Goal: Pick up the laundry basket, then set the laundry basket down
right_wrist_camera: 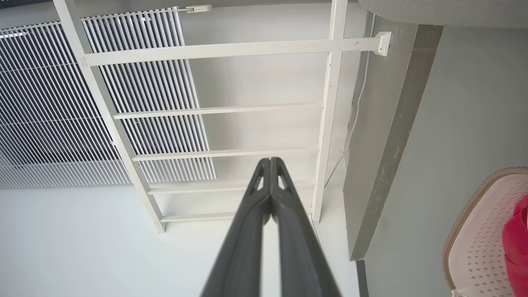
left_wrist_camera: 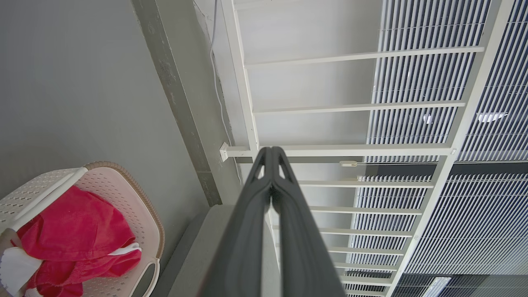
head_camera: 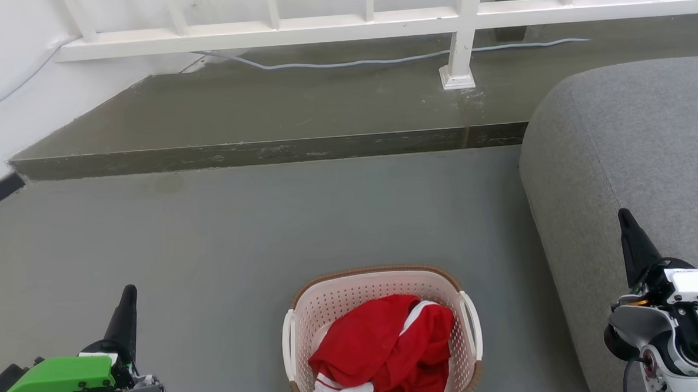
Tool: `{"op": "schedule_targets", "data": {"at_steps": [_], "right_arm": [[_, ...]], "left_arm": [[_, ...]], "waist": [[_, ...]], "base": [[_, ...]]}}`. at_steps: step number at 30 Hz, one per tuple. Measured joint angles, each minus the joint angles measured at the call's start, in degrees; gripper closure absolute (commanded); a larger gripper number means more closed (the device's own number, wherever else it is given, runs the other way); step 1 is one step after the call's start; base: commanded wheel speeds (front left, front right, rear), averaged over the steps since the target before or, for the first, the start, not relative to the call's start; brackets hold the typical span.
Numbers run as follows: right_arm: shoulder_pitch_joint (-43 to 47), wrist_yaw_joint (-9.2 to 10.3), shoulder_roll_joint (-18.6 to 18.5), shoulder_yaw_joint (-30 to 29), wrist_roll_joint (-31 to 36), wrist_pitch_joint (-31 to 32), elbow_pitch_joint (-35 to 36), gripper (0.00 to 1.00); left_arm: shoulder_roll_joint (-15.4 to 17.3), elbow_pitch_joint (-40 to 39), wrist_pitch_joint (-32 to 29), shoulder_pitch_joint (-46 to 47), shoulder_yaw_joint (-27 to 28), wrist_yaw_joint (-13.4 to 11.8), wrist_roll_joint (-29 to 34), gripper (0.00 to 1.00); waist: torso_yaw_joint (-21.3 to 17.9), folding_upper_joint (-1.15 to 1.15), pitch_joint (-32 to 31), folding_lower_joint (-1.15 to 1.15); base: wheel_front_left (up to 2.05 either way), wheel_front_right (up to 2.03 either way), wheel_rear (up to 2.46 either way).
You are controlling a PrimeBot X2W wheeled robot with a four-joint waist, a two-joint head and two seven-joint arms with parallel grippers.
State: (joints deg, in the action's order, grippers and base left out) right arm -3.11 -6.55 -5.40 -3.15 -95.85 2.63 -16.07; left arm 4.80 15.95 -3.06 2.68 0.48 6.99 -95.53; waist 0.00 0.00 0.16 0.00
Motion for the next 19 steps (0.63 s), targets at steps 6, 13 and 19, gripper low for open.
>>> {"op": "schedule_targets", "data": {"at_steps": [6, 13, 19], "right_arm": [[0.00, -0.01, 0.02, -0.02, 0.00, 0.01, 0.01, 1.00], [0.00, -0.01, 0.04, -0.05, 0.01, 0.01, 0.02, 1.00], [0.00, -0.01, 0.05, -0.10, 0.04, 0.01, 0.03, 1.00]], "left_arm": [[-0.04, -0.01, 0.00, 0.00, 0.04, 0.00, 0.00, 1.00], [-0.09, -0.03, -0.01, 0.00, 0.10, 0.00, 0.00, 1.00], [-0.12, -0.04, -0.21, 0.00, 0.15, 0.00, 0.00, 1.00]], "waist": [[0.00, 0.00, 0.00, 0.00], [0.00, 0.00, 0.01, 0.00], [0.00, 0.00, 0.01, 0.00]], "base": [[0.00, 0.00, 0.00], [0.00, 0.00, 0.00], [0.00, 0.00, 0.00]]}}
